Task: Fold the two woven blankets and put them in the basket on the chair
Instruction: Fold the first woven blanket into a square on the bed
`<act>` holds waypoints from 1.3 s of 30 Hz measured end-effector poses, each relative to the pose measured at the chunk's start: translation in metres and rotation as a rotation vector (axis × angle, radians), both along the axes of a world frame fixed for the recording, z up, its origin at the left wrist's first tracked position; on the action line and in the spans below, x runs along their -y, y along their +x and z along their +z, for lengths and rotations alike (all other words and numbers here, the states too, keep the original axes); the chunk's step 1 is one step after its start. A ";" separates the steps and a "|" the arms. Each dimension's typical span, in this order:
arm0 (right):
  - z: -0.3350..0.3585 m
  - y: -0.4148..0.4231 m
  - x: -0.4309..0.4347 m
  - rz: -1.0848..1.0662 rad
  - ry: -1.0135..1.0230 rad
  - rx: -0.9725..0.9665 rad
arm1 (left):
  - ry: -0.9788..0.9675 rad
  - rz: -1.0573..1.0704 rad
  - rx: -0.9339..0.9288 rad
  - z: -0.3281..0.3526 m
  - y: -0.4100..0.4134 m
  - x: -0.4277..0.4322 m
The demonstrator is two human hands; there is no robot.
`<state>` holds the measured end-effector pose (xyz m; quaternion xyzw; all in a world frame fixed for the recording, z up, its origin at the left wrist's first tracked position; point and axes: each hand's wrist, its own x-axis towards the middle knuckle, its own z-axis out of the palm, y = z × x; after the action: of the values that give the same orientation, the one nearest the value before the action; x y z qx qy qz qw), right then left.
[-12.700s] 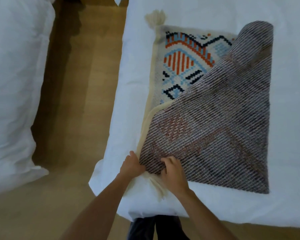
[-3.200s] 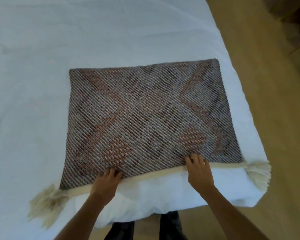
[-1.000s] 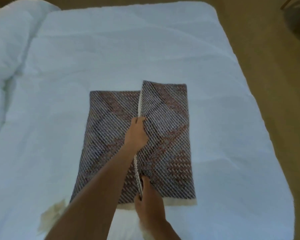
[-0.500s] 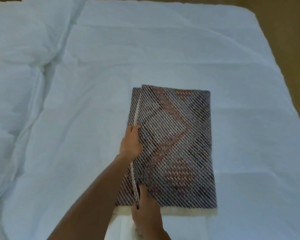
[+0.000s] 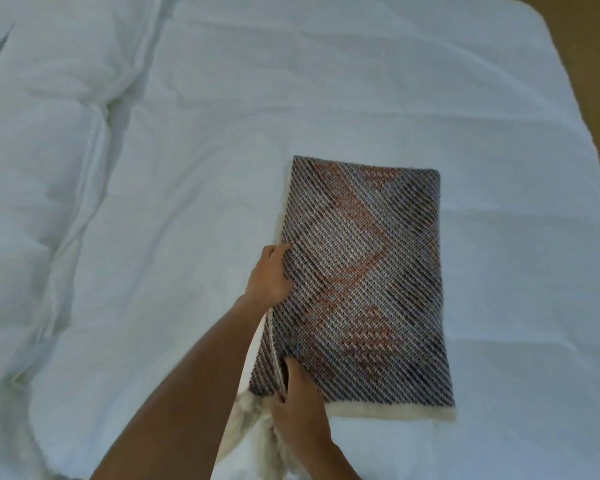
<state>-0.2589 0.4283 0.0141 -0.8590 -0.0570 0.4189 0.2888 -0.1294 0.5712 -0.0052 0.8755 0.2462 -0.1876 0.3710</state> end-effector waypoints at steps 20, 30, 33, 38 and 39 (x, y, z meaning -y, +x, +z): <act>-0.006 -0.001 0.016 -0.129 0.036 -0.125 | 0.064 -0.363 -0.631 -0.005 -0.181 0.006; -0.003 -0.005 0.019 0.115 0.187 -0.198 | 0.017 -0.202 -0.349 0.003 -0.177 0.016; -0.004 -0.001 0.025 0.164 0.168 -0.081 | -0.161 -0.115 -0.395 0.008 -0.178 0.019; -0.016 0.010 0.044 0.328 0.028 0.212 | -0.217 -0.158 -0.554 0.008 -0.176 0.030; -0.017 0.011 0.049 0.380 -0.007 0.260 | -0.174 -0.181 -0.583 0.008 -0.176 0.029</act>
<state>-0.2479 0.3796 -0.0031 -0.8804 -0.2530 0.3520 0.1922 -0.3051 0.5421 0.0027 0.7682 0.2463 -0.4833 0.3399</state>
